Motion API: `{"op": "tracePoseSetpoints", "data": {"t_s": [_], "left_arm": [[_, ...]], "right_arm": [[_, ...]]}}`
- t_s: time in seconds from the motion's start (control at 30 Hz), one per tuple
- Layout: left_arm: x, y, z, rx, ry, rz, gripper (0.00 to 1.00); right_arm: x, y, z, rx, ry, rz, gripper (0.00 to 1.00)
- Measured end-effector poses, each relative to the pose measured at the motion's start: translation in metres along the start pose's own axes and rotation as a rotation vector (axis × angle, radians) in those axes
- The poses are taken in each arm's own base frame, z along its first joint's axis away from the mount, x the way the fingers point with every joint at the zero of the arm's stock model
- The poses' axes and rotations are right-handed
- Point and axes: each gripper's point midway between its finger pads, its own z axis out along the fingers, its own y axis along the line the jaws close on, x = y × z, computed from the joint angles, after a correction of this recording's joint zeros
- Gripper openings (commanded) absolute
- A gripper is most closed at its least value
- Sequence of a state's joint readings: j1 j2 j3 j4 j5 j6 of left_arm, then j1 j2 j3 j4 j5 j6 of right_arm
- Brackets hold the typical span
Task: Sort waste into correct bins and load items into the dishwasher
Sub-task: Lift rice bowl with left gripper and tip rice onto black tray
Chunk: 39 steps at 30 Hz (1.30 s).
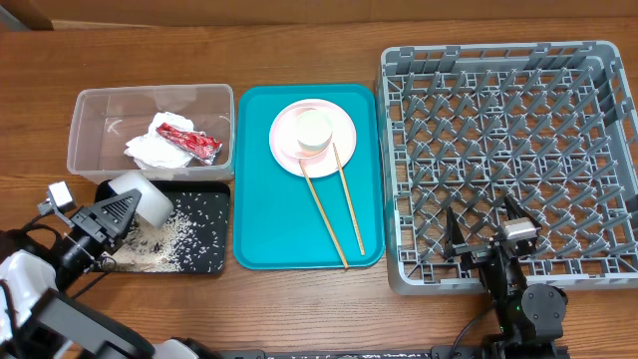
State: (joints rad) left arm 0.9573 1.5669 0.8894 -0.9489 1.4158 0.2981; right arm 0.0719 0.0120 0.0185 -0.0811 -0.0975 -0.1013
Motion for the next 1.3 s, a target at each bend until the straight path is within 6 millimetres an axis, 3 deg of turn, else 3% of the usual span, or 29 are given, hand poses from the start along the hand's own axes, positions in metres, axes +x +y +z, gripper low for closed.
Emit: {"op": "tracePoseSetpoints", "data": {"t_s": [0.23,0.8,1.07,1.3], "left_arm": [[0.0,0.012,0.004,0.101,-0.009,-0.196,0.04],[0.012,-0.005,0.001,0.144,-0.013,-0.377,0.04],[0.009,-0.003,0.001,0.14,-0.024,-0.255,0.04],[0.032,-0.014,0.0,0.107,0.029,-0.419,0.04]], "right_arm": [[0.0,0.0,0.0,0.0,0.0,0.0,1.0],[0.0,0.0,0.0,0.0,0.0,0.0,1.0],[0.0,0.0,0.0,0.0,0.0,0.0,1.0],[0.0,0.0,0.0,0.0,0.0,0.0,1.0]]}}
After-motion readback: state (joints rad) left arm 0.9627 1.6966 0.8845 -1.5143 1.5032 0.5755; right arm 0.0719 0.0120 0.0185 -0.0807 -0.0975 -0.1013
